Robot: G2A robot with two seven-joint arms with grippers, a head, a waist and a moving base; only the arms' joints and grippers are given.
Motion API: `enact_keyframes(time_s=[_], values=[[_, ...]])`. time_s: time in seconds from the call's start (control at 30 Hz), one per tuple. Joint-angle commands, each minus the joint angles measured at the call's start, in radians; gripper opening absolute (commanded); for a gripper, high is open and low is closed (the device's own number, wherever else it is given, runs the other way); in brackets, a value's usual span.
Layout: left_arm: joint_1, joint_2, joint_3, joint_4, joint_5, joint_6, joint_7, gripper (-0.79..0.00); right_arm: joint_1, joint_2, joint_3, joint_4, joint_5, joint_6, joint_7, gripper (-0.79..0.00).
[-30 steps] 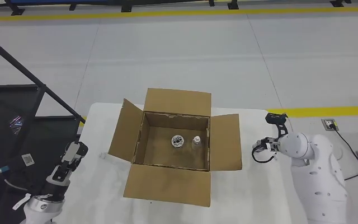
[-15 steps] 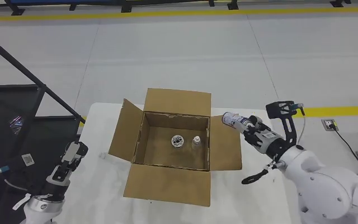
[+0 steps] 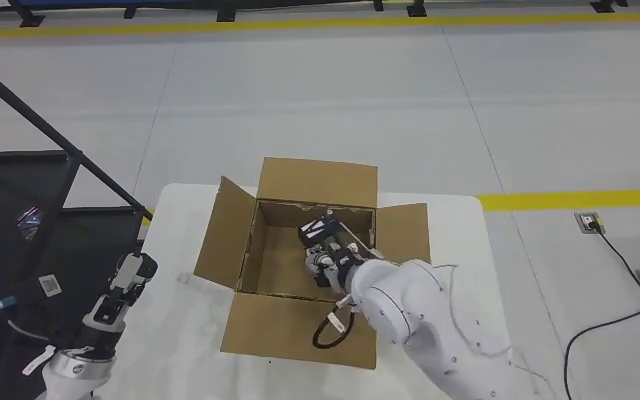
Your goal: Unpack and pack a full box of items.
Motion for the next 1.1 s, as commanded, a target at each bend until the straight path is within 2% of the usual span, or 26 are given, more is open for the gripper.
enact_keyframes(time_s=[0.0,0.27,0.33,0.4,0.47,0.57,0.67,0.77,0.93,1.07], values=[[0.000,0.000,0.000,0.000,0.000,0.000,0.000,0.000,0.022,-0.013,-0.039,0.047,-0.014,0.011,0.007,-0.785],[0.000,0.000,0.000,0.000,0.000,0.000,0.000,0.000,0.114,-0.071,-0.151,0.254,-0.047,0.035,0.044,-0.785],[0.000,0.000,0.000,0.000,0.000,0.000,0.000,0.000,0.133,-0.086,-0.164,0.300,-0.040,0.038,0.043,-0.650],[0.000,0.000,0.000,0.000,0.000,0.000,0.000,0.000,0.150,-0.100,-0.171,0.342,-0.017,0.035,0.045,-0.628],[0.000,0.000,0.000,0.000,0.000,0.000,0.000,0.000,0.166,-0.112,-0.180,0.381,-0.006,0.029,0.047,-0.520],[0.000,0.000,0.000,0.000,0.000,0.000,0.000,0.000,0.184,-0.129,-0.191,0.420,0.001,0.028,0.047,-0.428],[0.000,0.000,0.000,0.000,0.000,0.000,0.000,0.000,0.194,-0.142,-0.195,0.445,0.003,0.027,0.045,-0.397],[0.000,0.000,0.000,0.000,0.000,0.000,0.000,0.000,0.199,-0.151,-0.191,0.459,0.005,0.024,0.043,-0.317],[0.000,0.000,0.000,0.000,0.000,0.000,0.000,0.000,0.192,-0.156,-0.173,0.445,-0.004,0.014,0.038,-0.317],[0.000,0.000,-0.004,-0.003,0.019,0.008,0.017,0.000,0.159,-0.146,-0.121,0.357,0.012,-0.009,0.039,-0.286]])
